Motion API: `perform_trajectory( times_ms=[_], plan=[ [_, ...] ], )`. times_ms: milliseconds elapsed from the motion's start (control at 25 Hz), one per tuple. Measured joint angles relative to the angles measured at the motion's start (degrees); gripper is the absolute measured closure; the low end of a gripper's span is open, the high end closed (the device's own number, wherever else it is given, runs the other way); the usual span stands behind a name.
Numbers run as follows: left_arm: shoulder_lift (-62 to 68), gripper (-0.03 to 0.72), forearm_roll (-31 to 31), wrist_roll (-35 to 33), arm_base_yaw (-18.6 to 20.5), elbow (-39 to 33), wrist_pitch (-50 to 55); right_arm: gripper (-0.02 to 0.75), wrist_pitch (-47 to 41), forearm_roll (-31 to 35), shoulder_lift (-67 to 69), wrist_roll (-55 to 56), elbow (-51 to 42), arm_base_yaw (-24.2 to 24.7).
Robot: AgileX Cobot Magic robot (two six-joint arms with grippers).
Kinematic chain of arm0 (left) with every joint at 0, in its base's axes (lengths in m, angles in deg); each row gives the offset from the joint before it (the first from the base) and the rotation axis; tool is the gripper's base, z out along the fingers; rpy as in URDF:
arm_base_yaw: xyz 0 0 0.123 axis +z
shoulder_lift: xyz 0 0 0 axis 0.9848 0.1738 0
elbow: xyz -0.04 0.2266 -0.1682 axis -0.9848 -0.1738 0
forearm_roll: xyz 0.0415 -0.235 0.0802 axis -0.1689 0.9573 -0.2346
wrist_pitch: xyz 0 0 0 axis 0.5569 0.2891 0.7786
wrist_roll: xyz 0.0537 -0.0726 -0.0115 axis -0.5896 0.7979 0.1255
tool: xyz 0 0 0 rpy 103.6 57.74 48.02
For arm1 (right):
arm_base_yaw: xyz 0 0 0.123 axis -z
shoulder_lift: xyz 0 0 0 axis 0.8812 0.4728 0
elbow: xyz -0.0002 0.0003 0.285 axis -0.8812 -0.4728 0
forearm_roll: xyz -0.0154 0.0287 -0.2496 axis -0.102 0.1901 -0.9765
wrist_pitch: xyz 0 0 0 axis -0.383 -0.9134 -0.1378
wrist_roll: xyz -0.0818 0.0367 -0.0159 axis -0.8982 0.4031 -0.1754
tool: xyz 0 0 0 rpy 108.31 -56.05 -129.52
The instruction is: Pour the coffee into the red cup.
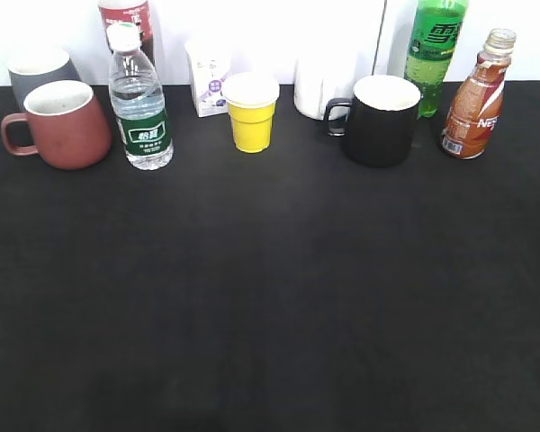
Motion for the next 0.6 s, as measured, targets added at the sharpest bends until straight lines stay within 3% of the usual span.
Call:
perform_trajectory(
  times_ms=[400,600],
  plan=[
    [0.0,0.172,0.0,0.0,0.0,0.0,-0.2,0.097,2.3,1.6,0.0,0.0,-1.2,0.0],
    [0.0,0.172,0.0,0.0,0.0,0.0,-0.2,0.199,2.3,1.6,0.0,0.0,-1.2,0.0]
  ],
)
